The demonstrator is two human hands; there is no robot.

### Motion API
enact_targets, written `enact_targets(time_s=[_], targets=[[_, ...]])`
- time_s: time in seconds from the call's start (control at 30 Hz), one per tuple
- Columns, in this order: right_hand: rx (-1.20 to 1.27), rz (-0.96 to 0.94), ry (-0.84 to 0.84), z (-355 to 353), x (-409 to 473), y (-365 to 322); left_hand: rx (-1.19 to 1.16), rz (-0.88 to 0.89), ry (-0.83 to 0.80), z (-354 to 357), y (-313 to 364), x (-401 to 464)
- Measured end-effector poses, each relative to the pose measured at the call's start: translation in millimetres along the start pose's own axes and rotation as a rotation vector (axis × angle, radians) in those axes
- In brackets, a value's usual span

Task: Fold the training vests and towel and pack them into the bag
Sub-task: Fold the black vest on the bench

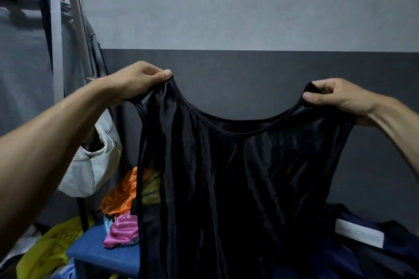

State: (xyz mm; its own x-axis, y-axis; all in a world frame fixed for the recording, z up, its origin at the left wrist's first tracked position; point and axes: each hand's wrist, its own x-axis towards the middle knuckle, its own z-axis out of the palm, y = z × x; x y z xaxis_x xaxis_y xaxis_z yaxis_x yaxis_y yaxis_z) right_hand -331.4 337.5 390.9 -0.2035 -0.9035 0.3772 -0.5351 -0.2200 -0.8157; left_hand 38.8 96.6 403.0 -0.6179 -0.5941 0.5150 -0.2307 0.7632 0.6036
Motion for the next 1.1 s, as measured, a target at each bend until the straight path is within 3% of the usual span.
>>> enact_targets(time_s=[0.17, 0.33, 0.43, 0.6, 0.8, 1.1], targets=[[-0.098, -0.019, 0.066, 1, -1, 16, -0.04, 0.03, -0.13, 6, -11, -1], [-0.279, -0.01, 0.132, 2, -1, 10, -0.047, 0.09, -0.111, 9, -18, 2], [-0.351, 0.006, 0.141, 1, 0, 7, 0.108, 0.097, -0.048, 10, -15, 3], [-0.412, -0.032, 0.309, 2, 6, 16, 0.308, 0.087, 0.014, 13, -17, 3], [-0.529, -0.046, 0.381, 4, 10, 21, 0.381, 0.075, 0.005, 18, -17, 3], [-0.577, -0.001, 0.403, -4, 11, 16, 0.086, 0.141, -0.104, -1, -14, -2]])
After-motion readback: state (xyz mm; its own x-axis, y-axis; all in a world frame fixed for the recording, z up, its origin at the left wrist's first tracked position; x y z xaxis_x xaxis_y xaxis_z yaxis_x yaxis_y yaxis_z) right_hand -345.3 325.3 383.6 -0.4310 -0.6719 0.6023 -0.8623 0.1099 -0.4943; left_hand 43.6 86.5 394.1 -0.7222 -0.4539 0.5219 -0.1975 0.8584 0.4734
